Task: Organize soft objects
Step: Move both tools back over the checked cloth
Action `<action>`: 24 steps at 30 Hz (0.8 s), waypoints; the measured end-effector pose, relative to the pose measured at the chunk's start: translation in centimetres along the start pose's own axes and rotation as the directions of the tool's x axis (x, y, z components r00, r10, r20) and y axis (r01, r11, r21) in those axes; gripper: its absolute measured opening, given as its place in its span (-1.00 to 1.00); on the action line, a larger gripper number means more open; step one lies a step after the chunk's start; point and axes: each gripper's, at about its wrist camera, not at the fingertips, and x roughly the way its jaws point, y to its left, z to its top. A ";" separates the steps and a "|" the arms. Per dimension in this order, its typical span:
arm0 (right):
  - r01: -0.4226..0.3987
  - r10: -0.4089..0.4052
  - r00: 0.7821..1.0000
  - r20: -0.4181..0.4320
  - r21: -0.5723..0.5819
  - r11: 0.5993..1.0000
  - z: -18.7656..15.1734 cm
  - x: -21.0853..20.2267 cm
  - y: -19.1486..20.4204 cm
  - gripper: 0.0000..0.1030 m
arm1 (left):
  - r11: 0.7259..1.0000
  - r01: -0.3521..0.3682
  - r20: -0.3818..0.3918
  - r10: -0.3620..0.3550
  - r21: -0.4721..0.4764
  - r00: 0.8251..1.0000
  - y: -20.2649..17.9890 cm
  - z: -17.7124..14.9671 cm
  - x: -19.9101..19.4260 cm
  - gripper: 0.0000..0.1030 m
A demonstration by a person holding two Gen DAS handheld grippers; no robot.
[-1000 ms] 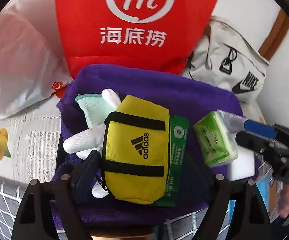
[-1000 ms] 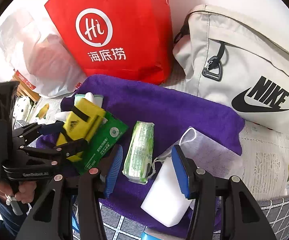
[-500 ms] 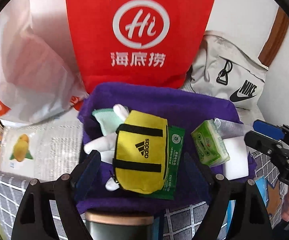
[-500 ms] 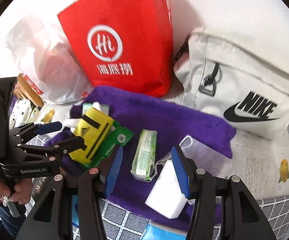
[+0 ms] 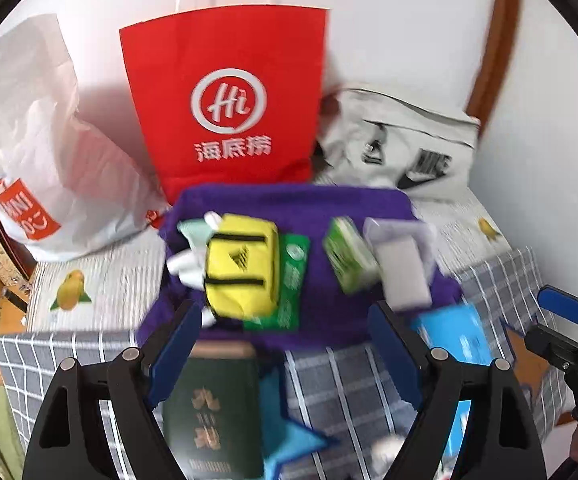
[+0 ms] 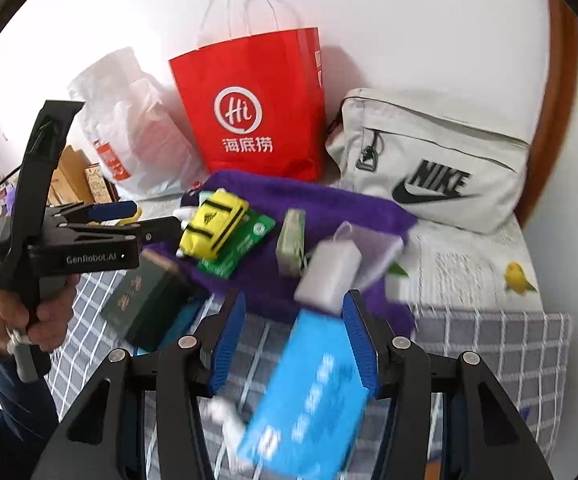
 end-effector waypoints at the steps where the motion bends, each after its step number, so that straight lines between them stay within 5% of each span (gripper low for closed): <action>1: 0.001 -0.001 1.000 0.003 0.005 1.000 -0.6 -0.4 0.1 -0.01 | 1.000 0.003 -0.002 -0.003 0.009 1.000 -0.3 -0.7 -0.5 0.64; 12: -0.048 0.048 0.999 -0.005 -0.040 0.998 -10.8 -4.9 3.3 -0.01 | 1.000 -0.010 -0.063 0.009 -0.014 0.998 -1.0 -10.6 -3.8 0.64; 24: -0.152 0.134 0.982 -0.134 -0.133 0.979 -17.9 2.3 7.8 -0.22 | 0.987 -0.076 -0.122 0.059 -0.142 0.991 3.2 -18.1 -3.9 0.64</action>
